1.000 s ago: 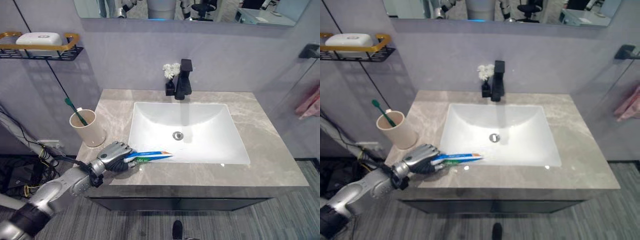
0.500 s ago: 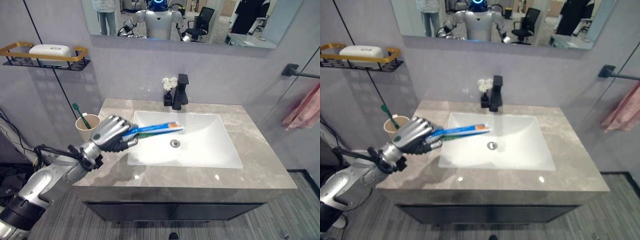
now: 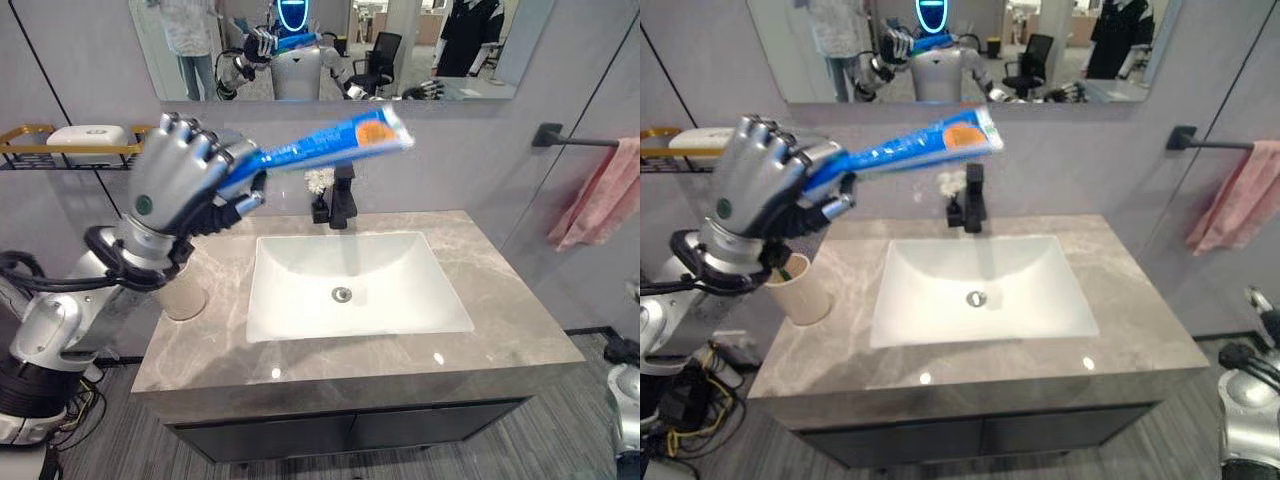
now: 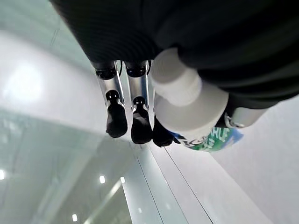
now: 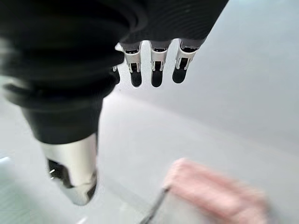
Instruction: Put brush and paste in cup on sink, flatten towel.
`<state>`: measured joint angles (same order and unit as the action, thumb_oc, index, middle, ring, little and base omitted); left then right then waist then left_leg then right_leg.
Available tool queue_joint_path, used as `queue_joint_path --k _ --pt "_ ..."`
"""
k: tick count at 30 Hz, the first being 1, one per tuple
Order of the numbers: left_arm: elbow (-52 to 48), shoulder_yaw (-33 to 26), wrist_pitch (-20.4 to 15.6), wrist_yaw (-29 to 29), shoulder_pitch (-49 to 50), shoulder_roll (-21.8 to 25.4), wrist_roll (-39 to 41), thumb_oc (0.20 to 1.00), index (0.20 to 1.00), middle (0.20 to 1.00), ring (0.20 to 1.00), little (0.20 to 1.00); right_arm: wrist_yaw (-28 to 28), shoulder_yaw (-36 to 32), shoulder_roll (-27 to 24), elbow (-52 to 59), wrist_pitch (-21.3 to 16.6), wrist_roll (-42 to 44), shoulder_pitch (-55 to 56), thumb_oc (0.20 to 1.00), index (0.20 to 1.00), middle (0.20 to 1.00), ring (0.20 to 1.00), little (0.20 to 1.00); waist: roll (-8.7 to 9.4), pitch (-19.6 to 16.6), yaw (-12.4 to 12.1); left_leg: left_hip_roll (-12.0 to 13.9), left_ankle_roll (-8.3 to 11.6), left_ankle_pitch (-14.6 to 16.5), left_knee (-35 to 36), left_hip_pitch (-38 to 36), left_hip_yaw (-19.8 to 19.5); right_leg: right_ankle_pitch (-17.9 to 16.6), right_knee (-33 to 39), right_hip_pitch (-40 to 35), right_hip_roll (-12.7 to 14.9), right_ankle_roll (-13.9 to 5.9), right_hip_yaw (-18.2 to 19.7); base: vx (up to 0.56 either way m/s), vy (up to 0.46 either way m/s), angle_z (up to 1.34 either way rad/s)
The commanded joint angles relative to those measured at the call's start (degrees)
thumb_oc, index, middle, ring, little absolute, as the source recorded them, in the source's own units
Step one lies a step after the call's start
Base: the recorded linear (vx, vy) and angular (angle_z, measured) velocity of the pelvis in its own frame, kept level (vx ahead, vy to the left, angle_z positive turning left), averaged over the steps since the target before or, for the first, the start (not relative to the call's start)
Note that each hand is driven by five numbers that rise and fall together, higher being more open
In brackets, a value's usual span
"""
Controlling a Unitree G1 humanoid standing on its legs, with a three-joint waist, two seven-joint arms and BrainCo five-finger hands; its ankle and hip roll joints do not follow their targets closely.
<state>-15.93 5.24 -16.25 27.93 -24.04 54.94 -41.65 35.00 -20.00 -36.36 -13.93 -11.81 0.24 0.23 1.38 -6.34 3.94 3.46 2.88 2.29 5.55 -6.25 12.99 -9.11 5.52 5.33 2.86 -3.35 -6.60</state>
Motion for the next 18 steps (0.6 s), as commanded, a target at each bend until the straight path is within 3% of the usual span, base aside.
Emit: queue_joint_path --k 1,4,7,11,13,14,18 --pt "1.2 0.0 3.5 2.3 -8.1 1.6 1.0 0.2 0.2 0.2 0.2 0.2 -12.9 7.5 -3.7 3.8 -2.1 5.1 -6.4 1.0 1.0 1.0 1.0 1.0 2.1 -2.4 0.2 0.9 1.67 -2.0 -0.5 3.5 -3.3 2.9 -0.5 -5.9 2.5 -5.32 0.1 -0.05 -0.01 -0.05" --pt "1.1 1.2 3.9 -0.2 -9.6 1.6 1.8 0.2 0.2 0.2 0.2 0.2 -24.5 16.0 -7.5 9.4 0.7 7.2 -9.4 1.0 1.0 1.0 1.0 1.0 2.8 -2.4 -0.3 1.0 1.75 -2.2 -0.5 3.3 -3.1 2.8 -0.5 -6.1 2.5 -5.16 0.1 -0.02 -0.005 -0.03" --pt "0.3 3.0 3.0 -1.3 -11.2 0.7 2.8 0.2 0.2 0.2 0.2 0.2 -35.2 25.5 -7.0 13.7 -0.1 21.7 -14.5 1.0 1.0 1.0 1.0 1.0 3.02 -2.1 -1.2 0.9 1.77 -2.8 -0.5 3.1 -2.9 2.4 -0.5 -6.4 2.5 -4.95 0.2 -0.03 0.008 0.01" --pt "1.5 6.9 3.6 -1.5 -13.3 0.9 3.1 0.2 0.2 0.2 0.2 0.2 -36.0 34.8 -2.3 13.3 0.3 28.9 -22.8 1.0 1.0 1.0 1.0 1.0 3.0 -2.1 -2.3 0.8 1.75 -2.6 -0.5 3.0 -3.1 2.6 -0.5 -6.5 2.6 -4.94 0.0 -0.01 0.004 -0.01" --pt "0.9 7.9 3.4 -1.4 -13.5 0.3 3.2 0.2 0.2 0.2 0.2 0.2 -36.5 38.2 2.4 14.6 -0.5 33.9 -26.3 1.0 1.0 1.0 1.0 1.0 3.08 -1.8 -2.9 0.7 1.65 -2.6 -0.5 2.9 -3.3 2.7 -0.5 -6.6 2.8 -4.83 -0.2 0.0 0.0 0.0" --pt "-0.1 8.6 3.1 -1.3 -13.2 -1.0 3.5 0.2 0.2 0.2 0.2 0.2 -36.8 41.2 7.9 15.3 -1.3 37.1 -29.5 1.0 1.0 1.0 1.0 1.0 3.16 -1.7 -3.6 0.7 1.64 -2.8 -0.5 3.0 -3.4 2.8 -0.5 -6.8 3.0 -4.74 -0.6 -0.01 0.027 0.05" --pt "-2.7 10.4 1.8 -1.5 -11.9 -2.6 4.4 0.2 0.2 0.2 0.2 0.2 -37.8 45.4 11.8 18.1 -2.3 40.2 -34.1 1.0 1.0 1.0 1.0 1.0 3.56 -1.2 -4.6 0.5 1.66 -3.0 -0.5 3.3 -4.0 2.7 -0.5 -6.9 3.2 -4.68 -1.3 -0.02 0.012 0.03"
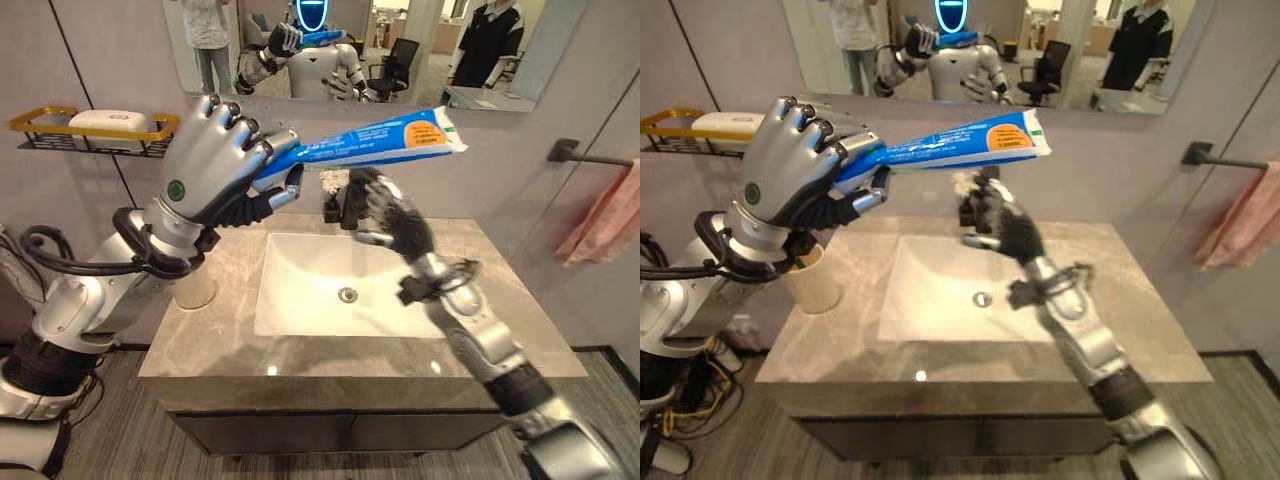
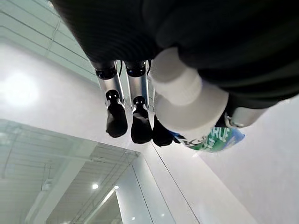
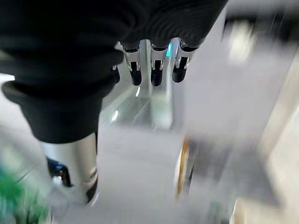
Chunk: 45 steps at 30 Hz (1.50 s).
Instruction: Put brush and paste in cup on sink, flatten towel.
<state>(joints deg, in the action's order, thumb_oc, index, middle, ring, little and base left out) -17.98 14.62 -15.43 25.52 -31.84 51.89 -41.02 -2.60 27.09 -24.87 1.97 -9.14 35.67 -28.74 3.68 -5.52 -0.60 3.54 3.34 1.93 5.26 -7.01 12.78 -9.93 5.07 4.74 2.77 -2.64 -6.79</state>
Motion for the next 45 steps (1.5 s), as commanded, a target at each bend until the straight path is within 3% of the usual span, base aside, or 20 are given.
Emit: queue_joint_path --k 1,5,15,45 --pt "-1.0 1.5 0.7 0.9 -3.6 0.1 4.1 0.2 0.2 0.2 0.2 0.2 -0.1 -1.1 1.4 3.3 -5.6 5.8 -6.1 1.0 1.0 1.0 1.0 1.0 1.41 -2.0 -0.3 0.4 1.2 -2.7 -0.3 4.1 -4.0 3.6 -0.1 -6.4 3.4 -5.38 -1.2 0.0 0.013 0.06" --pt "-1.3 2.5 0.1 1.1 -1.5 -1.3 5.7 0.2 0.2 0.2 0.2 0.2 -0.2 0.0 4.6 4.9 -6.8 10.4 -7.2 1.0 1.0 1.0 1.0 1.0 2.09 -1.7 -1.2 0.2 1.17 -2.7 -0.3 4.4 -4.5 3.5 -0.1 -6.5 3.7 -5.35 -2.0 -0.01 0.008 0.06" --pt "-0.7 2.7 -0.7 1.0 2.9 -2.3 8.4 0.2 0.2 0.2 0.2 0.2 -1.9 1.3 5.2 8.6 -8.2 14.1 -8.8 1.0 1.0 1.0 1.0 1.0 2.78 -1.0 -2.1 -0.2 1.13 -3.0 -0.3 5.0 -5.3 3.6 -0.1 -6.7 4.0 -5.33 -3.0 0.0 0.004 0.04" --pt "1.5 3.6 -1.7 -1.4 13.1 -7.8 13.4 0.2 0.2 0.2 0.2 0.2 -0.3 -0.7 8.2 13.1 -10.7 19.2 -6.5 1.0 1.0 1.0 1.0 1.0 2.54 -1.0 -2.2 -0.4 0.66 -3.3 -0.3 5.9 -5.7 3.2 -0.1 -5.8 4.3 -5.23 -3.4 0.0 0.001 0.0"
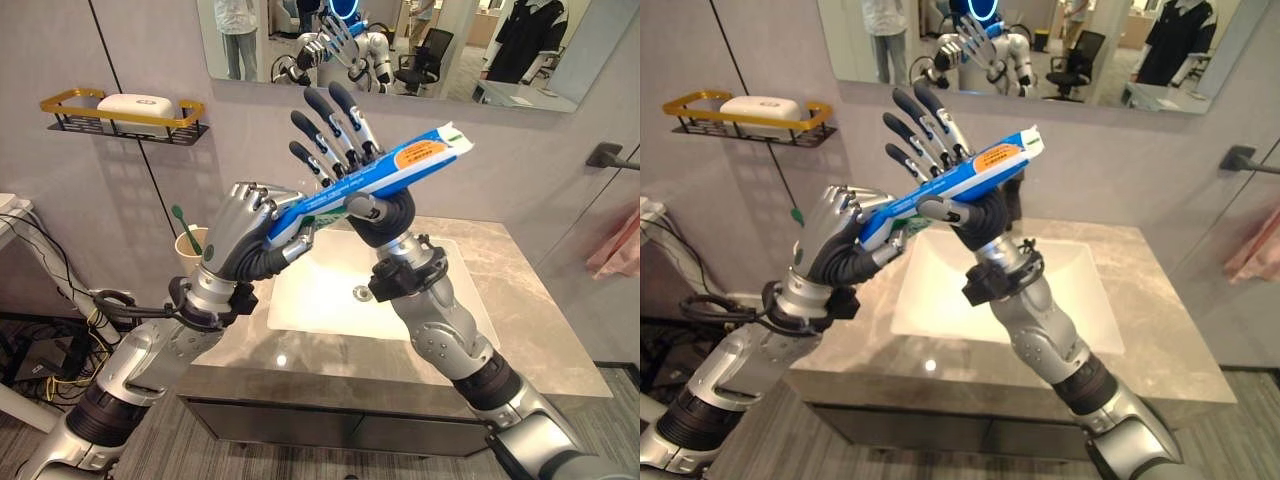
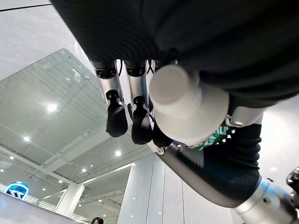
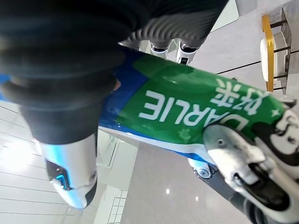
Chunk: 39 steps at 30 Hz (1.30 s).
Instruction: Put brush and paste in cup on sink, flatten towel.
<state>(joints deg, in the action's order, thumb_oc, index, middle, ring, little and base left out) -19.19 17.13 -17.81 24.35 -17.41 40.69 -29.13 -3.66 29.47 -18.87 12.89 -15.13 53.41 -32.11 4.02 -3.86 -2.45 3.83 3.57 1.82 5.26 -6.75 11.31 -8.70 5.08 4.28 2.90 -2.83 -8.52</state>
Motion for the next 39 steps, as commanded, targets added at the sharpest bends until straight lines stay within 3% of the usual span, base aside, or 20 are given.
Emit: queue_joint_path --k 1,2,3,16,17,18,19,24,28,36,39 --pt "3.1 1.3 0.7 -0.3 -1.2 3.2 1.5 0.2 0.2 0.2 0.2 0.2 0.8 -3.0 2.2 1.9 -4.6 1.5 -3.0 0.89 0.89 0.89 0.89 0.89 2.19 -2.7 -0.3 -0.7 0.41 -3.1 -0.3 5.6 -4.3 2.0 -0.1 -5.4 4.2 -5.02 -1.6 0.0 0.0 0.0" --pt "3.6 1.5 0.7 -0.4 -0.8 3.2 1.6 0.2 0.2 0.2 0.2 0.2 0.8 -3.1 2.0 2.1 -4.6 1.8 -2.9 0.432 0.432 0.432 0.432 0.432 2.16 -2.7 -0.3 -0.7 0.39 -3.1 -0.3 5.7 -4.2 2.1 -0.1 -5.4 4.2 -5.0 -1.6 0.0 0.0 0.0" --pt "3.8 1.4 0.8 -0.4 -0.6 3.1 1.7 0.2 0.2 0.2 0.2 0.2 0.8 -3.1 2.2 2.0 -4.6 2.0 -2.8 0.2 0.2 0.2 0.2 0.2 2.17 -2.7 -0.3 -0.7 0.37 -3.1 -0.3 5.7 -4.2 2.1 -0.1 -5.4 4.1 -5.01 -1.7 0.0 0.0 0.0" --pt "6.4 2.8 0.6 -2.0 4.9 0.2 3.6 0.2 0.2 0.2 0.2 0.2 2.5 -4.1 3.4 0.9 -5.4 1.9 -1.4 0.2 0.2 0.2 0.2 0.2 1.94 -2.2 -0.7 -1.0 0.0 -3.3 -0.3 6.0 -4.4 2.0 -0.1 -5.1 4.4 -5.01 -1.6 0.0 0.0 0.0" --pt "6.5 3.0 0.7 -2.1 5.3 0.1 3.7 0.256 0.256 0.256 0.256 0.256 2.9 -4.2 3.4 0.8 -5.5 1.7 -1.4 0.2 0.2 0.2 0.2 0.2 1.92 -2.2 -0.7 -1.0 -0.03 -3.3 -0.3 6.1 -4.4 2.0 -0.1 -5.2 4.4 -5.01 -1.6 0.0 0.0 0.0" --pt "6.5 3.0 0.6 -2.3 6.1 -0.3 4.2 0.429 0.429 0.429 0.429 0.429 3.4 -4.6 3.5 0.8 -5.7 1.5 -1.3 0.2 0.2 0.2 0.2 0.2 1.9 -2.1 -0.8 -1.1 -0.07 -3.3 -0.3 6.1 -4.5 2.0 -0.1 -5.2 4.4 -5.01 -1.6 0.0 0.0 0.0" --pt "6.4 2.9 0.8 -2.2 7.1 -0.8 4.5 1.0 1.0 1.0 1.0 1.0 4.0 -4.6 3.7 0.7 -5.7 1.3 -1.0 0.2 0.2 0.2 0.2 0.2 1.88 -2.1 -0.8 -1.1 -0.12 -3.3 -0.3 6.1 -4.6 2.0 -0.1 -5.2 4.5 -5.01 -1.7 0.0 0.0 0.0" --pt "7.9 3.0 1.8 -2.2 11.6 -4.4 10.1 1.0 1.0 1.0 1.0 1.0 8.1 -4.8 4.5 0.5 -5.9 -0.1 0.6 0.2 0.2 0.2 0.2 0.2 1.83 -1.5 -1.3 -1.5 -0.47 -3.3 -0.3 6.4 -4.8 2.0 -0.1 -5.2 4.8 -5.01 -2.1 -0.01 0.011 0.09" --pt "7.5 4.2 1.7 -4.4 14.2 -4.5 13.4 1.0 1.0 1.0 1.0 1.0 10.2 -5.7 4.5 -0.4 -5.9 -2.6 -0.7 0.2 0.2 0.2 0.2 0.2 1.93 -1.3 -1.9 -1.7 -0.59 -3.4 -0.3 6.7 -5.8 2.1 -0.1 -5.6 5.0 -4.97 -2.9 0.0 0.006 0.09" --pt "6.9 2.7 1.6 -7.5 19.3 0.1 16.9 1.0 1.0 1.0 1.0 1.0 15.7 -8.1 3.7 -5.0 -7.1 -6.7 -7.7 0.2 0.2 0.2 0.2 0.2 2.39 0.0 -4.5 -2.3 -0.8 -3.8 -0.3 7.7 -7.9 2.1 -0.2 -6.0 5.5 -5.0 -4.7 -0.02 0.006 0.2" --pt "6.9 -0.2 0.5 -9.0 24.1 4.2 21.9 1.0 1.0 1.0 1.0 1.0 18.3 -9.2 0.8 -9.4 -7.1 -10.0 -14.8 0.2 0.2 0.2 0.2 0.2 2.57 0.5 -6.8 -2.8 -0.98 -4.1 -0.3 8.3 -9.1 2.2 -0.2 -6.2 5.6 -5.13 -6.0 0.0 0.009 0.13"
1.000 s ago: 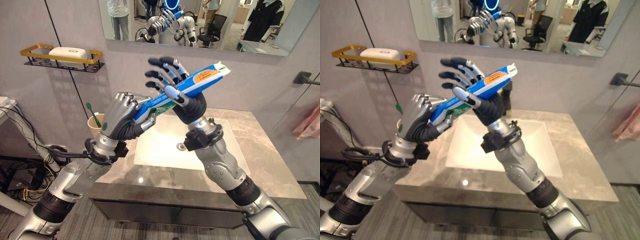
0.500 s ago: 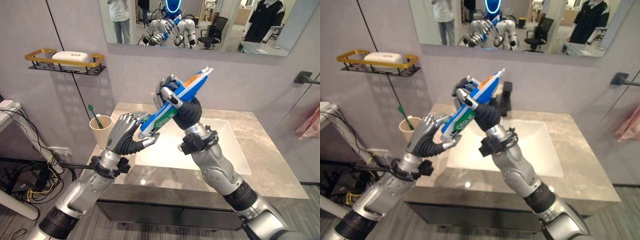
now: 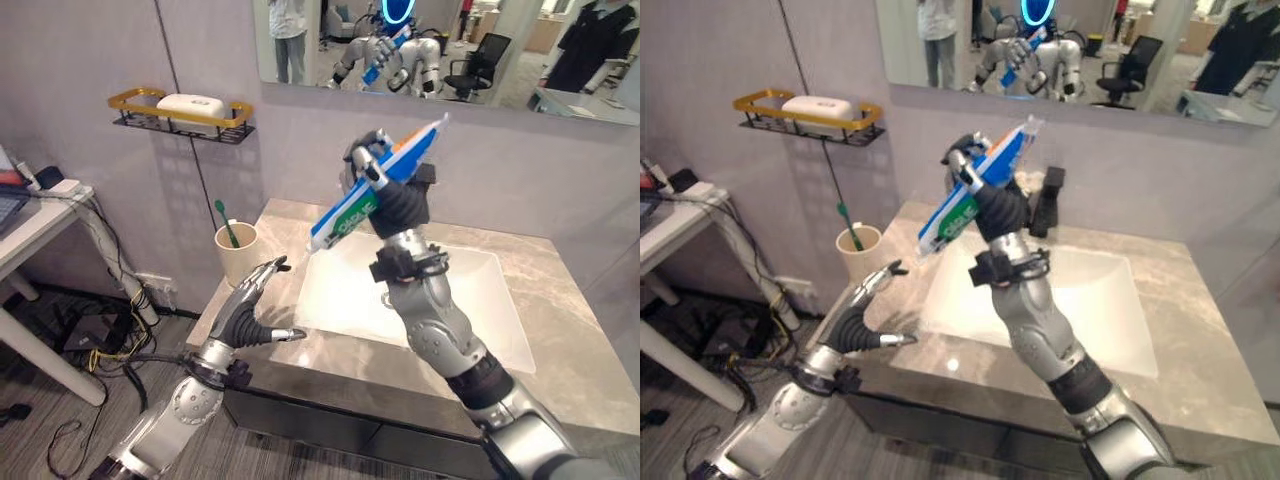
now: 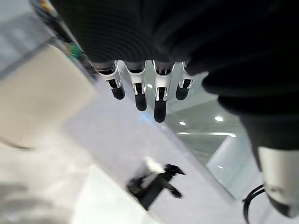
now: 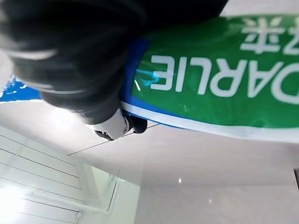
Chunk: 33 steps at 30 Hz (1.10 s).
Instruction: Put brush and paste in cup on sink, flatten towel.
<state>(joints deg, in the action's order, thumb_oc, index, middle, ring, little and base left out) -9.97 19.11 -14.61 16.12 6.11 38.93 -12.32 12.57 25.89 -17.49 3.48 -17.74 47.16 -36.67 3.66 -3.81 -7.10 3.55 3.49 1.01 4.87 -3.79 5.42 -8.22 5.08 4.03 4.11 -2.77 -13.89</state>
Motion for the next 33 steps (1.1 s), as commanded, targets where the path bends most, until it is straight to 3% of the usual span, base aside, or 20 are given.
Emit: queue_joint_path --k 1,9,12,16,25,33 --pt "-2.5 -3.2 -2.7 -1.1 1.9 6.9 6.8 1.0 1.0 1.0 1.0 1.0 2.5 -5.8 -0.9 -1.1 -4.5 -4.0 -11.6 0.2 0.2 0.2 0.2 0.2 3.02 0.6 -2.6 -2.6 -0.93 -3.5 0.1 5.6 -3.6 1.7 -0.1 -6.0 4.4 -5.22 -0.9 -0.01 0.006 0.13" --pt "0.4 -9.7 -1.8 -8.0 11.0 12.7 21.5 1.0 1.0 1.0 1.0 1.0 3.7 -4.4 -2.7 -4.5 -2.7 -7.9 -18.8 0.2 0.2 0.2 0.2 0.2 3.44 2.0 -7.4 -3.3 -1.1 -4.6 0.1 7.4 -6.8 1.7 -0.1 -6.3 4.7 -5.46 -4.0 -0.01 -0.005 0.23" --pt "1.3 -10.9 -0.9 -10.3 13.2 11.7 27.4 1.0 1.0 1.0 1.0 1.0 3.5 -4.2 -2.4 -5.3 -2.4 -8.2 -19.6 0.2 0.2 0.2 0.2 0.2 3.73 2.4 -9.0 -3.7 -1.19 -5.1 0.1 8.2 -8.2 1.8 -0.1 -6.4 4.8 -5.49 -5.3 0.0 -0.007 0.29" --pt "3.2 -12.9 1.1 -12.3 15.7 6.5 35.4 1.0 1.0 1.0 1.0 1.0 1.9 -5.5 -2.1 -2.2 -2.1 -7.2 -15.4 0.2 0.2 0.2 0.2 0.2 4.39 3.1 -10.7 -4.4 -1.23 -5.6 0.1 9.5 -10.5 2.1 -0.1 -6.6 5.1 -5.5 -7.5 0.0 -0.008 0.22" --pt "3.9 -13.6 1.7 -14.6 16.3 4.7 36.7 1.0 1.0 1.0 1.0 1.0 0.9 -7.3 -4.7 -2.8 -1.4 -9.4 -11.7 0.2 0.2 0.2 0.2 0.2 5.52 3.9 -12.6 -5.0 -1.21 -6.1 0.1 11.1 -12.0 2.3 -0.1 -6.0 5.2 -5.7 -9.0 0.02 0.001 0.18" --pt "3.8 -13.1 2.0 -15.1 15.5 5.0 37.6 1.0 1.0 1.0 1.0 1.0 2.3 -7.2 -5.1 -6.8 0.8 -14.1 -11.5 0.2 0.2 0.2 0.2 0.2 5.12 4.3 -13.4 -5.2 -1.4 -6.0 0.1 11.7 -12.2 2.3 -0.1 -5.7 5.4 -5.79 -9.1 0.0 0.001 0.02"
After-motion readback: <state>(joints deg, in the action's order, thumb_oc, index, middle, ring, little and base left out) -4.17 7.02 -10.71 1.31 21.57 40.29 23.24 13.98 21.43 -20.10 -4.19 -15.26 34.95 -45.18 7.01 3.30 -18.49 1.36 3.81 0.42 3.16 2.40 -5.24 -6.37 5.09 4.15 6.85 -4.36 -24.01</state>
